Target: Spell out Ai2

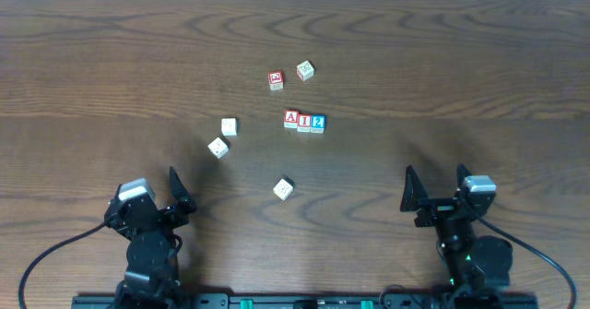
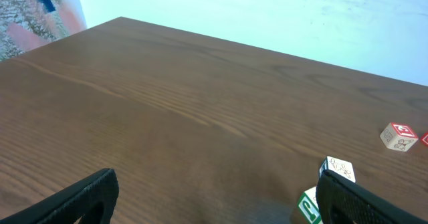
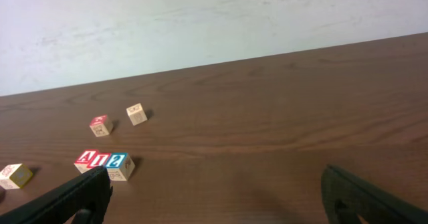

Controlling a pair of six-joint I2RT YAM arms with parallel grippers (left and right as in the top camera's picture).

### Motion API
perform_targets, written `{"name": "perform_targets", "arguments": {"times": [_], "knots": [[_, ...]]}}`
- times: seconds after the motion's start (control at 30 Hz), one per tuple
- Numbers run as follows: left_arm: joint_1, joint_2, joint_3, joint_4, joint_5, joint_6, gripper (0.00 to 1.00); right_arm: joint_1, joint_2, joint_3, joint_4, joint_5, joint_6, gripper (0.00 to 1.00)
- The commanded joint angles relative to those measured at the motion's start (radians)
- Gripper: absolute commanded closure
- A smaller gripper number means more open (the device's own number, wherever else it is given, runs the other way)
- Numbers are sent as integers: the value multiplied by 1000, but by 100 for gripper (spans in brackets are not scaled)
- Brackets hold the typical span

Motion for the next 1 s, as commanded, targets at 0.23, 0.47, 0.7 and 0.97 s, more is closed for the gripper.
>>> {"name": "perform_targets", "arguments": {"times": [0.23, 0.47, 0.7, 0.97], "knots": [[146, -6, -21, -13, -22, 18, 5, -37, -11, -13, -2, 7, 11, 1], [153, -7, -21, -13, -22, 18, 5, -98, -13, -13, -2, 7, 11, 1], [153, -7, -21, -13, -22, 18, 5, -98, -13, -13, -2, 7, 11, 1], [153, -7, -21, -14, -22, 18, 5, -98, -13, -13, -2, 7, 11, 1]]}}
